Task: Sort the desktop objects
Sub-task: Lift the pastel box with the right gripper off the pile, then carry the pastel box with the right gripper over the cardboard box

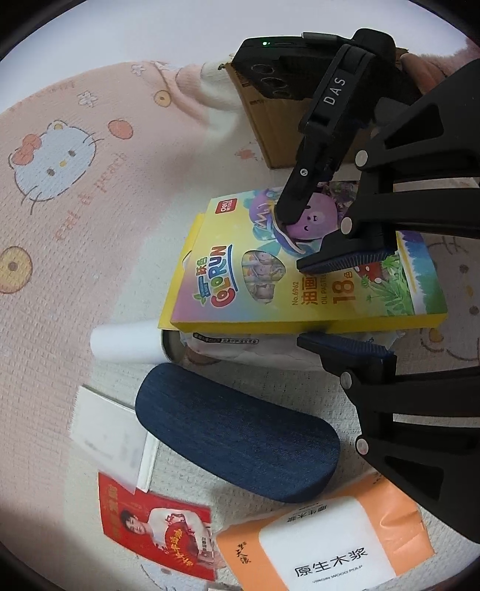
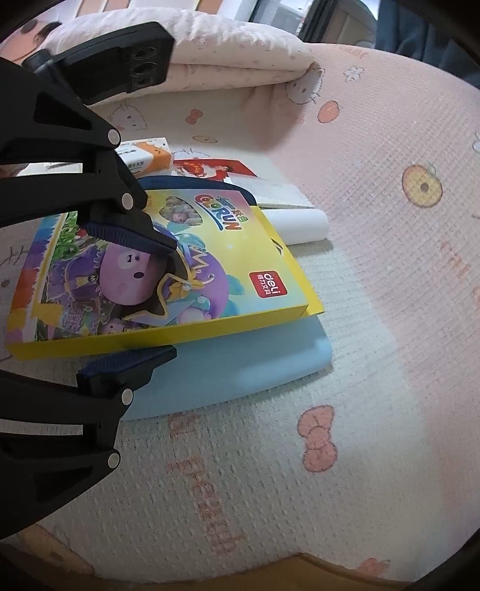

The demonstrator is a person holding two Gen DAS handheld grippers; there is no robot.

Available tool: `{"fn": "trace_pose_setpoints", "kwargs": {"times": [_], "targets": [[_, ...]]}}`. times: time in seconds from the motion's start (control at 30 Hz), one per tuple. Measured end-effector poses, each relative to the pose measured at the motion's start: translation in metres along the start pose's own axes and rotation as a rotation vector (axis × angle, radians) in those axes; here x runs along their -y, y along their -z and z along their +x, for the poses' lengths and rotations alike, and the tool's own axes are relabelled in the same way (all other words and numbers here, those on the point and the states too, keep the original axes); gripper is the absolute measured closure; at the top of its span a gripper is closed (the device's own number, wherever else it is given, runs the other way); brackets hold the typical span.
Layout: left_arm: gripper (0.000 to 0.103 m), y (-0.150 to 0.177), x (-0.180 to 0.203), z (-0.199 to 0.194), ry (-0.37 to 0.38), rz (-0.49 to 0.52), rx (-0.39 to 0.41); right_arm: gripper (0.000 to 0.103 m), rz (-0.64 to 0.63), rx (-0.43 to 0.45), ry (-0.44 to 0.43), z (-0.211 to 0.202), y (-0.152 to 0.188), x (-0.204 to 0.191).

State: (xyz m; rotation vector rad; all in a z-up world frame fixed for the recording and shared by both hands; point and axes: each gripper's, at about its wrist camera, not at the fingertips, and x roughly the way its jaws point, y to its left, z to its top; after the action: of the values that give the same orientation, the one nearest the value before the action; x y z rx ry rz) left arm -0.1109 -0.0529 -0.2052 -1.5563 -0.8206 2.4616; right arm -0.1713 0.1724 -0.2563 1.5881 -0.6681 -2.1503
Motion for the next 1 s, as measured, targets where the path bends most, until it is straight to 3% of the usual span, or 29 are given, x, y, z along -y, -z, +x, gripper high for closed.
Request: {"fn": "trace_pose_setpoints", "kwargs": {"times": [0.2,0.37,0.5,0.7,1.0], "targets": [[0.067,-0.004,-0.007,0.002,0.029,-0.072,-0.008,0.056,-0.06,0.023,0.056,-0.004,-0.001,-0.013],[0.066,-0.005,-0.017,-0.001,0.107,-0.178,-0.009,0.059,-0.234,0.098,0.141,-0.018,-0.001,-0.04],[0.067,-0.004,-0.018,-0.012,0.149,-0.239,0.015,0.063,-0.274,0.116,0.124,-0.032,-0.006,-0.048],[0.067,-0.003,-0.002,-0.03,0.161,-0.234,0.061,0.063,-0.331,0.137,0.117,-0.056,-0.007,-0.058],[0.066,-0.002,0.04,-0.066,0.173,-0.144,0.153,0.063,-0.37,0.218,0.093,-0.104,-0.008,-0.075]]}}
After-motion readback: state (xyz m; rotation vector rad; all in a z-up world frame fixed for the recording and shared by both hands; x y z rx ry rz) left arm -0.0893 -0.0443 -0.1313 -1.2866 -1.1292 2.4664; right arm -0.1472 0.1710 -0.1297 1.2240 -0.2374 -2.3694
